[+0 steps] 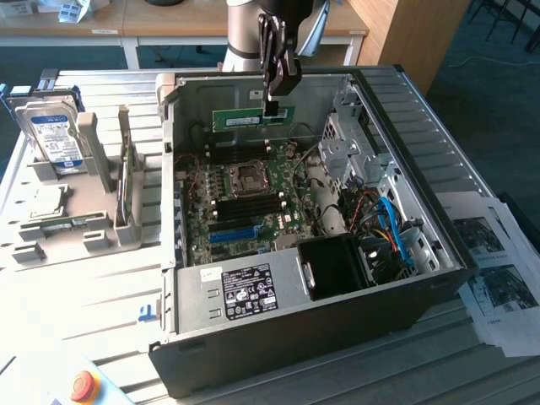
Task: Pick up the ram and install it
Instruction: 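Insert the ram into the slot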
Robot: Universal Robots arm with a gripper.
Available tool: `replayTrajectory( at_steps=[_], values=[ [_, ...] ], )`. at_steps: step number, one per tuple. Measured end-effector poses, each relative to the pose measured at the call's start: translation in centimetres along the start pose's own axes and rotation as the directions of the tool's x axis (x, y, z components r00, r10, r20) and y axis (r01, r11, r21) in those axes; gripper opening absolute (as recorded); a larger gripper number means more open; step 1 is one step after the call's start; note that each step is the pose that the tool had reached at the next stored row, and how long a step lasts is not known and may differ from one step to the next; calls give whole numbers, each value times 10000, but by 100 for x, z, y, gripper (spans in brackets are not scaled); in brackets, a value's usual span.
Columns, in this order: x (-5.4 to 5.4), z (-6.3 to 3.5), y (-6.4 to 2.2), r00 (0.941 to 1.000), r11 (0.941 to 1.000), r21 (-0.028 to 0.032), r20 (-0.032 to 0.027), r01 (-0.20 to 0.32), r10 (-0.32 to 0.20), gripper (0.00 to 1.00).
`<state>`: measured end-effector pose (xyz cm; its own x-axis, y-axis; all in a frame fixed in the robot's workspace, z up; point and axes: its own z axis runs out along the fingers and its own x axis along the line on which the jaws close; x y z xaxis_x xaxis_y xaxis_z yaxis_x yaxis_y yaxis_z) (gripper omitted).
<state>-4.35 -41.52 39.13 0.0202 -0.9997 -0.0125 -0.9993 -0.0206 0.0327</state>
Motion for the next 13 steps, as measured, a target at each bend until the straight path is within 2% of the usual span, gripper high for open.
replayTrajectory(
  at_steps=[6,13],
  values=[
    [-1,7,-1,10000,10000,1,3,0,0,12],
    [1,89,-3,10000,10000,0,-1,0,0,12]
  ],
)
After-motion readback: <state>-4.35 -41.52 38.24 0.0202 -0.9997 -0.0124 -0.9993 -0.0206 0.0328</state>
